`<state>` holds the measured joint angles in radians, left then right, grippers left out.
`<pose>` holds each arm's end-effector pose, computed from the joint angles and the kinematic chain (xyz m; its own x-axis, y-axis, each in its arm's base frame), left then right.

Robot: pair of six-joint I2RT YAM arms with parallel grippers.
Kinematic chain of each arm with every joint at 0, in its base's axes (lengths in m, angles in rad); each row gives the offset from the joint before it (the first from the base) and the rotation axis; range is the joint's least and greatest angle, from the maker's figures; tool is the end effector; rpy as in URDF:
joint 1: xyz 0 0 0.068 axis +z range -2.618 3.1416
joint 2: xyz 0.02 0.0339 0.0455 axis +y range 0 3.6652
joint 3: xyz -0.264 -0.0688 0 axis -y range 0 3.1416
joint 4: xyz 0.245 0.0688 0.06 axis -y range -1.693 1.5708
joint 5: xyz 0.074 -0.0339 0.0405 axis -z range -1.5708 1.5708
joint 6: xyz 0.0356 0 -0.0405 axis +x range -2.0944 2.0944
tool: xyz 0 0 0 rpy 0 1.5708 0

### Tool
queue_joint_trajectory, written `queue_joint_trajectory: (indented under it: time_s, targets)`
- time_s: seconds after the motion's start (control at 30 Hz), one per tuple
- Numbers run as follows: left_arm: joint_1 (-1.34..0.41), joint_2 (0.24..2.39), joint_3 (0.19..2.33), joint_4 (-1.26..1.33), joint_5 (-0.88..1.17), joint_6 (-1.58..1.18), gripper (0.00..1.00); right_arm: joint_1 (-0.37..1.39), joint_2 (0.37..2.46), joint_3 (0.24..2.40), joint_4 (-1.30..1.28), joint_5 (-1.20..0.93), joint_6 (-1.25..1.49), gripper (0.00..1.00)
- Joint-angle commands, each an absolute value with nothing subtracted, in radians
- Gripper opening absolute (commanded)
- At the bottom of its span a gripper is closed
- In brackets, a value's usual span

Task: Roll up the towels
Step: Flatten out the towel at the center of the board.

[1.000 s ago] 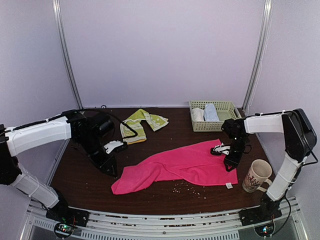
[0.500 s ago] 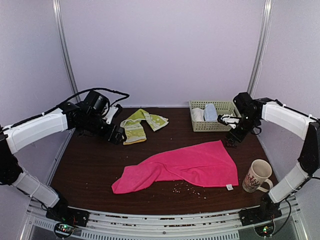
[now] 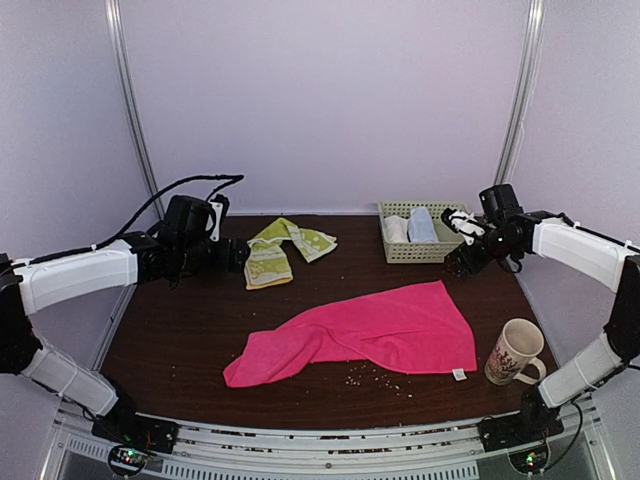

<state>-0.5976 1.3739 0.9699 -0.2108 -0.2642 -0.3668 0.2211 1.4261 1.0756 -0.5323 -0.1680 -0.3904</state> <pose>0.2580 -0.1643 0.2688 -0.5767 -0.0263 -0.8166 0.1714 0.9734 -0.1524 0.2933 0.0720 0.2627 -0.5753 -0.5139 -0.6364 -0.5826 0.8035 -0.1222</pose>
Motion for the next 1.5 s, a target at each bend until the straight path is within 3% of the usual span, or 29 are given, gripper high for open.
queue_joint_trajectory:
  time_s: [0.0,0.13,0.33,0.37,0.47,0.57,1.17,1.27,1.47]
  targets:
    - [-0.584,1.45,0.985,-0.078,-0.191,-0.317,0.85,0.205,1.563,1.178,-0.567,-0.142,-0.308,1.0]
    - [-0.583,1.529,1.009,-0.114,-0.039,-0.296,0.71,0.208,1.68,1.237,-0.648,-0.053,-0.3,1.0]
    - [-0.584,1.615,1.009,-0.112,0.087,-0.338,0.64,0.208,1.714,1.251,-0.646,-0.111,-0.314,1.0]
    - [-0.583,1.621,1.007,-0.105,0.096,-0.342,0.63,0.205,1.719,1.24,-0.625,-0.124,-0.312,0.94]
    - [-0.583,1.626,1.004,-0.096,0.107,-0.35,0.6,0.195,1.802,1.286,-0.66,-0.201,-0.331,0.53]
    - [-0.583,1.631,1.013,-0.113,0.112,-0.342,0.58,0.189,1.875,1.328,-0.689,-0.239,-0.338,0.38]
    - [-0.583,1.65,1.002,-0.153,0.143,-0.365,0.53,0.176,2.014,1.396,-0.622,-0.217,-0.33,0.36]
    - [-0.583,1.648,0.995,-0.155,0.14,-0.365,0.53,0.175,2.033,1.403,-0.63,-0.242,-0.336,0.3]
    - [-0.583,1.651,0.971,-0.167,0.107,-0.364,0.53,0.173,2.007,1.407,-0.636,-0.273,-0.339,0.0]
